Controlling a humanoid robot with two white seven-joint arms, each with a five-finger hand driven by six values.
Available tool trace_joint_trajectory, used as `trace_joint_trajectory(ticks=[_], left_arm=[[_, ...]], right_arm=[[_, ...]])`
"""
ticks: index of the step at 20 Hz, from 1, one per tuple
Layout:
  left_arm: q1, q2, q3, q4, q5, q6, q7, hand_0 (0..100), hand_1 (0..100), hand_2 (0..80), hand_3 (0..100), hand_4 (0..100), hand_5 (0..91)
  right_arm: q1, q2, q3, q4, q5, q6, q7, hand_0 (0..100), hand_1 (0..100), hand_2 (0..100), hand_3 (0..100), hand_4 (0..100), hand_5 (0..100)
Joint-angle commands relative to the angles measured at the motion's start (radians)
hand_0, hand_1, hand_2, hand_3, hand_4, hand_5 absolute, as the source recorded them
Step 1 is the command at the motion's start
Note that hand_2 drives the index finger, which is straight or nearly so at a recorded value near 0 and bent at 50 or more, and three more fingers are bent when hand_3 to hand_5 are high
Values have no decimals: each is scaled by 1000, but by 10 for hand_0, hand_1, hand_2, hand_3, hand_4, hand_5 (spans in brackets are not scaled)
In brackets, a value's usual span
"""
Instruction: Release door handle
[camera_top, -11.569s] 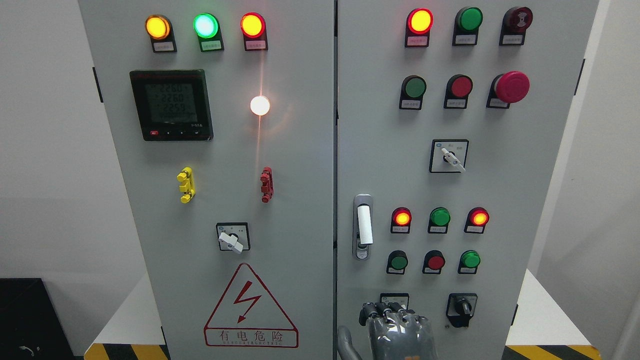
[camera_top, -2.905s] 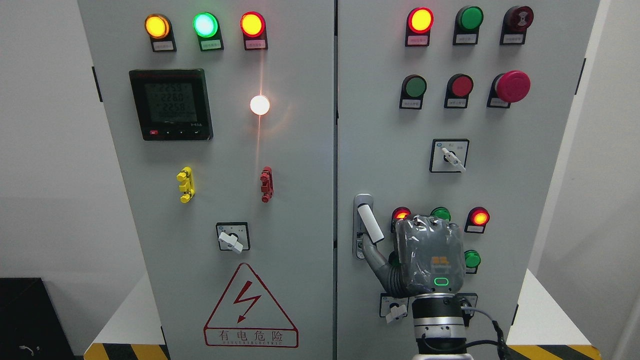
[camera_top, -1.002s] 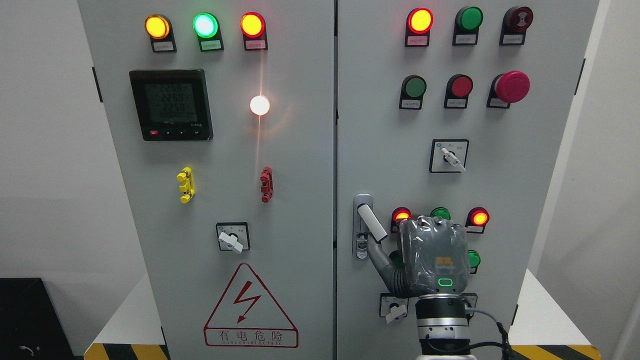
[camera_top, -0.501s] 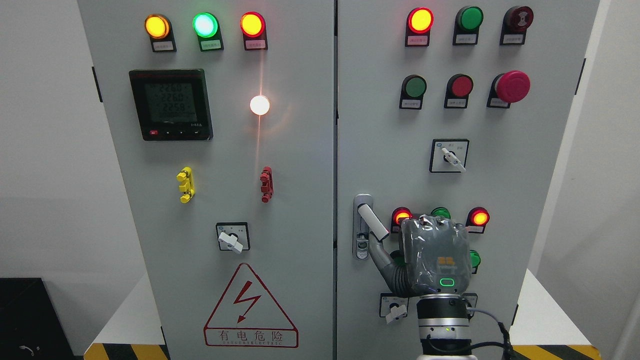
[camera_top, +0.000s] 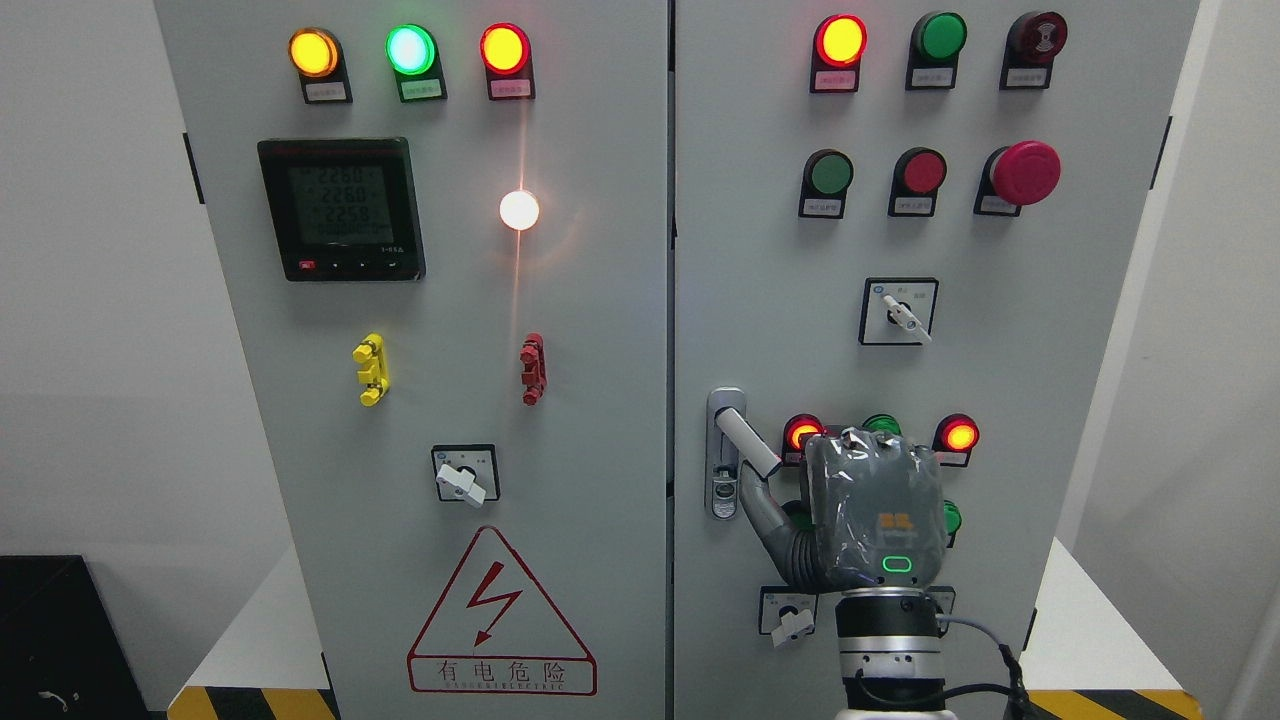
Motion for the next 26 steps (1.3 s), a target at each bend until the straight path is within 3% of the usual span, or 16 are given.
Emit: trace_joint_trajectory(ticks=[1,26], left_arm=[[20,0,0,0,0,0,0,120,556,0,0,0,0],[20,0,0,0,0,0,0,120,556,0,0,0,0]], right_arm=[[0,0,-2,-3,0,-1,-2,460,379,1000,1000,985,1000],[0,0,-8,-9,0,-1,-2,464,373,1000,1000,987,1000]])
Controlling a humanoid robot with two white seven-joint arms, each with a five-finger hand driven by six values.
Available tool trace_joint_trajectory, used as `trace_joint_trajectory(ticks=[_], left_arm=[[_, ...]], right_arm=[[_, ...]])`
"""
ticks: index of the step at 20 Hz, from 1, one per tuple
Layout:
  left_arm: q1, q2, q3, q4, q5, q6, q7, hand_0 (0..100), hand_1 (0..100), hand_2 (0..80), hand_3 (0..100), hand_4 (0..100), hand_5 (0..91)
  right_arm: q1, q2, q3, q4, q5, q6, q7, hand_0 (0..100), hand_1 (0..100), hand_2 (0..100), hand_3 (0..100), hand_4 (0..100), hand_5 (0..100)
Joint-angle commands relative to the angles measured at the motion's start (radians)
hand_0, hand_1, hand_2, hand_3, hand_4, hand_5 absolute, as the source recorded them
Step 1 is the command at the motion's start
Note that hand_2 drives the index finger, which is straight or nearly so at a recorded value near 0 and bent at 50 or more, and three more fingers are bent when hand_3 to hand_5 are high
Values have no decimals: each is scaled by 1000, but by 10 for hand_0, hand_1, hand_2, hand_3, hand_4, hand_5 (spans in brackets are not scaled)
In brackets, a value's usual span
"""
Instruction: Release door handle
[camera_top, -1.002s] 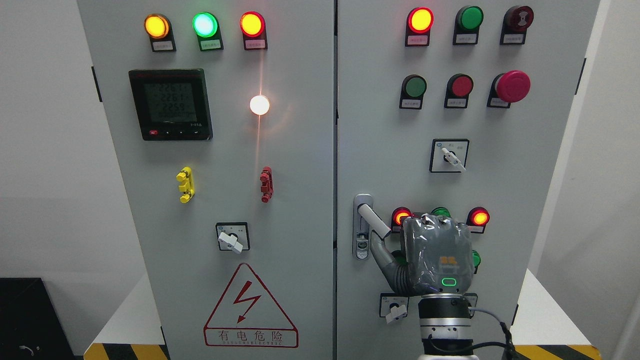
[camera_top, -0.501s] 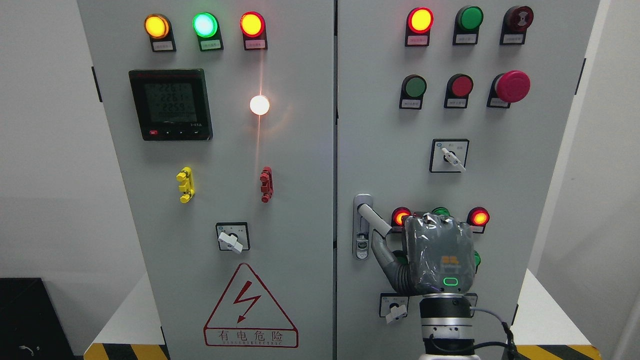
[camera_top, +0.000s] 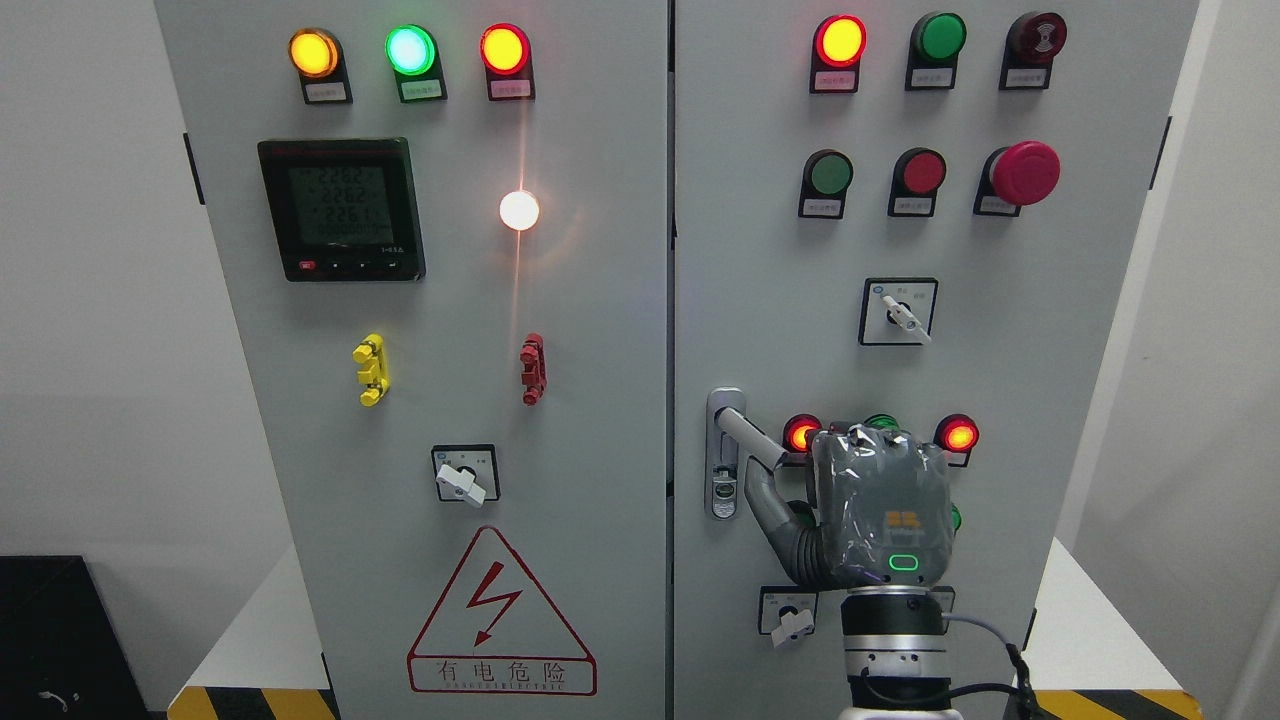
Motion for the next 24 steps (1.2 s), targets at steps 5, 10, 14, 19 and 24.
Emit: trace_joint_trajectory(ticks=[5,10,14,19,24], left_arm=[[20,0,0,0,0,0,0,120,556,0,0,0,0],[20,0,0,0,0,0,0,120,556,0,0,0,0],[20,0,0,0,0,0,0,120,556,0,0,0,0],[20,0,0,0,0,0,0,120,556,0,0,0,0],[20,0,0,0,0,0,0,120,556,0,0,0,0]], right_arm=[[0,0,-1,-2,0,-1,2,465,373,1000,1000,987,1000],[-1,0,-2,-2,0,-1,0,466,372,1000,1000,988,1000],[-1,0,-8,-2,0,-1,0,466,372,1000,1000,986,1000],[-3,0,-9,-2,0,-1,-4,466,372,1000,1000,986,1000],[-5,0,-10,-2,0,-1,-6,467,372,1000,1000,986,1000]])
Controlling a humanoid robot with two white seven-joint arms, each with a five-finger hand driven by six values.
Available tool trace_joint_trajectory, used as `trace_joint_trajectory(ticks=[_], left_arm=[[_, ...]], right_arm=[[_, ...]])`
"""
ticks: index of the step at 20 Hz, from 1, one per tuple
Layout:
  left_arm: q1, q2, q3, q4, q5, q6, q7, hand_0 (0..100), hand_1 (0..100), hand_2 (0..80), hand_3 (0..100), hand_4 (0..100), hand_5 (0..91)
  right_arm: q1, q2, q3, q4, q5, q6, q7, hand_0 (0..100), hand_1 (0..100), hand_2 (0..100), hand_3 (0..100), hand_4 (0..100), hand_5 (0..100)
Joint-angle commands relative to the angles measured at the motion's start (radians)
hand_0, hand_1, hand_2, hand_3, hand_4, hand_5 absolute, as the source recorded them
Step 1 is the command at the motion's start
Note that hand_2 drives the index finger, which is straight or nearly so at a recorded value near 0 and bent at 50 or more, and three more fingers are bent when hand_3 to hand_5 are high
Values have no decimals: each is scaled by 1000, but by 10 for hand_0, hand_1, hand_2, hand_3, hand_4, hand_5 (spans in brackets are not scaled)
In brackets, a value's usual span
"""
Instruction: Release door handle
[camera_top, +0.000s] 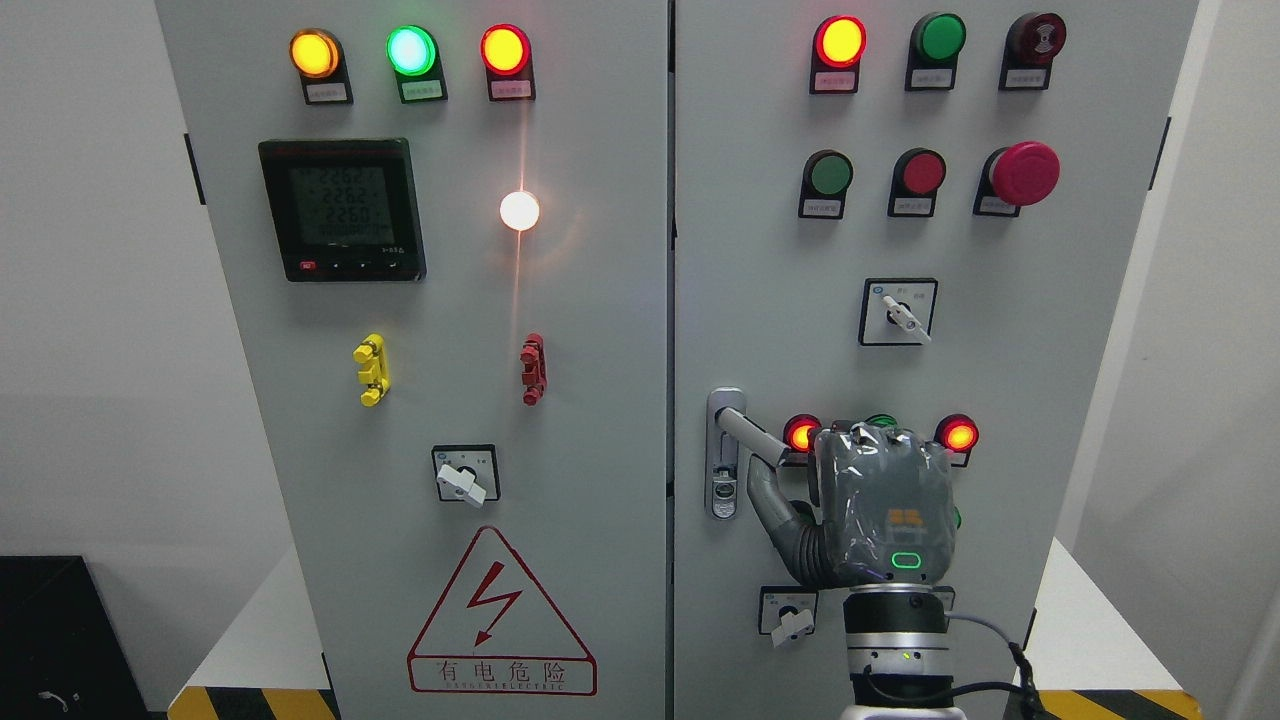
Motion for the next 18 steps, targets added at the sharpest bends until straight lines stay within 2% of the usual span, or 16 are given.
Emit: trace_joint_trajectory(ticks=[1,18], left_arm=[[20,0,0,0,0,0,0,120,556,0,0,0,0],[20,0,0,0,0,0,0,120,556,0,0,0,0]], right_arm=[[-2,0,-4,0,0,1,-7,467,371,1000,1000,987,1000],[-5,0,-8,0,0,1,-7,470,370,999,1000,985,1000]])
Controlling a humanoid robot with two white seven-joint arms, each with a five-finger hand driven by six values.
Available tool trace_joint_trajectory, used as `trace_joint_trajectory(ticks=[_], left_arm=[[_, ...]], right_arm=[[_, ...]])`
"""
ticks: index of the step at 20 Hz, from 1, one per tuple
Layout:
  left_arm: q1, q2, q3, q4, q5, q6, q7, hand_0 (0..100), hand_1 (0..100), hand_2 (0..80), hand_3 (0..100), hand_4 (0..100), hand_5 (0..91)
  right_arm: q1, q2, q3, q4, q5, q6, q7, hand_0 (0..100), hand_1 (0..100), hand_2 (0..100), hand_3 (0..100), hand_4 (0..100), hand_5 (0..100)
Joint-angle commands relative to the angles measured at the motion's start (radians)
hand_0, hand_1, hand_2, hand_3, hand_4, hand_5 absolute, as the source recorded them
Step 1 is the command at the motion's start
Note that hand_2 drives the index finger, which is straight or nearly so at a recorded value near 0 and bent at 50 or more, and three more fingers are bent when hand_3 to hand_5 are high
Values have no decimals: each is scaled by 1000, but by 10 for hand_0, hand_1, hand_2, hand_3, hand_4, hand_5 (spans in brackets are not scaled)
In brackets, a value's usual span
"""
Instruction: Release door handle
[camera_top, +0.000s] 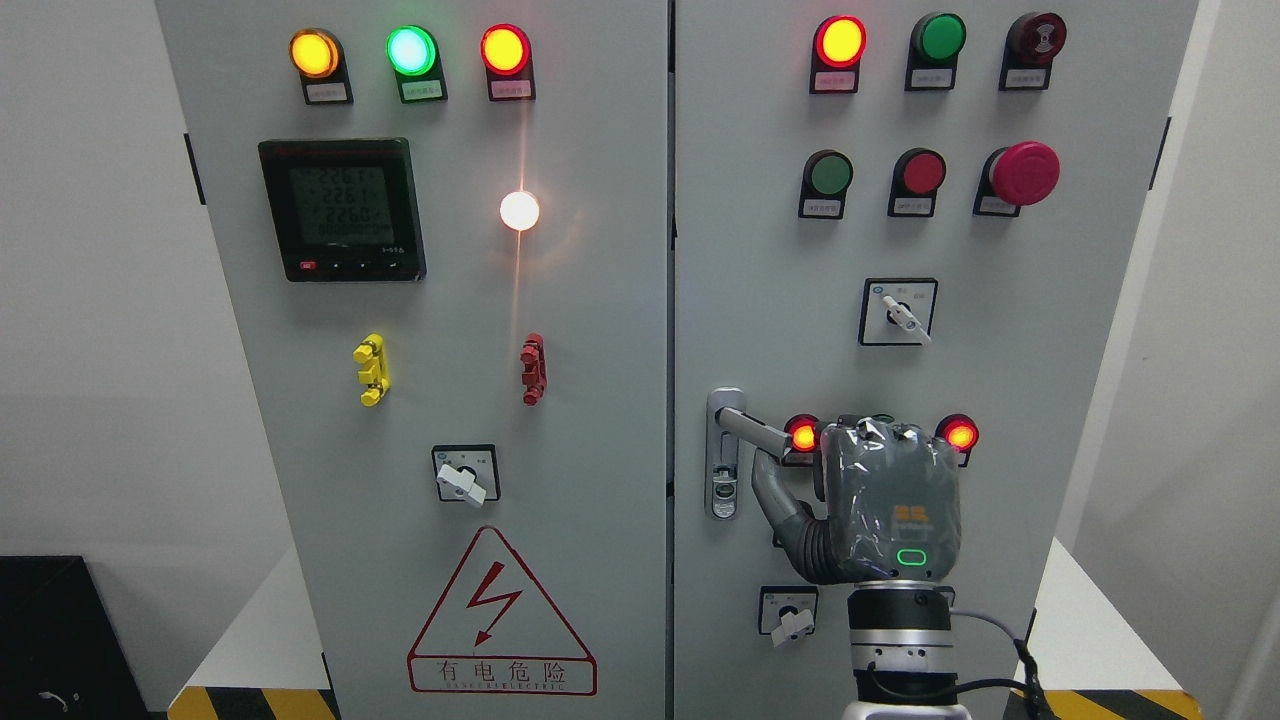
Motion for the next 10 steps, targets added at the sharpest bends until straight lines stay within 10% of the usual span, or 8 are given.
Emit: trace_joint_trajectory(ticks=[1,10], left_arm=[[20,0,-1,0,0,0,0,120,556,0,0,0,0],[20,0,0,0,0,0,0,120,556,0,0,0,0]], right_arm=[[0,0,-3,0,0,1,0,470,370,999,1000,985,1000],[-2,-2,-3,-3,0,1,0,469,370,997,1000,985,1000]])
